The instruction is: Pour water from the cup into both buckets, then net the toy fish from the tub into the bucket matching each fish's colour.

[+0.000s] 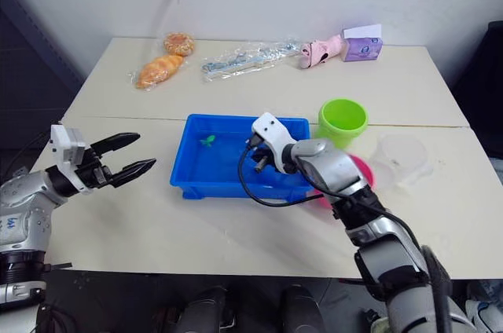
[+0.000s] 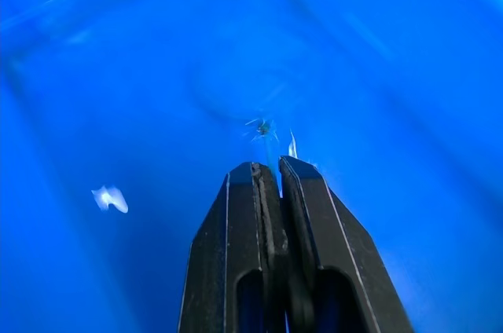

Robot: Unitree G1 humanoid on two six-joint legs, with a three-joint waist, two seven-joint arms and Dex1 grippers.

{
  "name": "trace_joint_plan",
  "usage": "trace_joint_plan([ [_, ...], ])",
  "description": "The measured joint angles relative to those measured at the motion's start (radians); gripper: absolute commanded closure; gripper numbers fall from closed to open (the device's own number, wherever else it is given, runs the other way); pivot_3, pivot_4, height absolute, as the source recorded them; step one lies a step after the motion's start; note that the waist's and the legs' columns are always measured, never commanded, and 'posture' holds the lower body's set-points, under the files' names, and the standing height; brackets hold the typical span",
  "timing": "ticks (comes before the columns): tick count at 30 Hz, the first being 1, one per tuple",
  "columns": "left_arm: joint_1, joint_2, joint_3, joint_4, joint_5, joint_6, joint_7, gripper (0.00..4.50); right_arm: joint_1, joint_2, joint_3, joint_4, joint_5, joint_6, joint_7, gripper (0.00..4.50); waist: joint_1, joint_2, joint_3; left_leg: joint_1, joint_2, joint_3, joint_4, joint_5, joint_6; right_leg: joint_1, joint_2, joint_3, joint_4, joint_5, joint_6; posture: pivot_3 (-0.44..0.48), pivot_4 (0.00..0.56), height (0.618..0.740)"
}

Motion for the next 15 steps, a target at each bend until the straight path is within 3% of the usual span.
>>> trace_joint_plan([
  [9, -0.012, 0.000, -0.013, -0.014, 0.000, 0.010, 0.005, 0.14, -0.014, 0.108, -0.060, 0.077, -0.018, -0.100, -0.009, 4.50, -0.009, 0.000, 0.000, 0.000, 0.000, 0.000, -0.001, 0.000, 0.000, 0.000, 0.000, 0.000, 0.001, 0.000, 0.000, 0.000, 0.150, 0.740],
  [15, -0.037, -0.002, -0.027, -0.009, 0.001, 0.009, 0.004, 0.14, 0.063, 0.101, -0.116, -0.045, 0.017, -0.093, 0.023, 4.50, -0.008, 0.000, 0.000, 0.000, 0.000, 0.000, -0.002, 0.000, 0.000, 0.000, 0.000, 0.000, 0.000, 0.000, 0.000, 0.000, 0.150, 0.740],
])
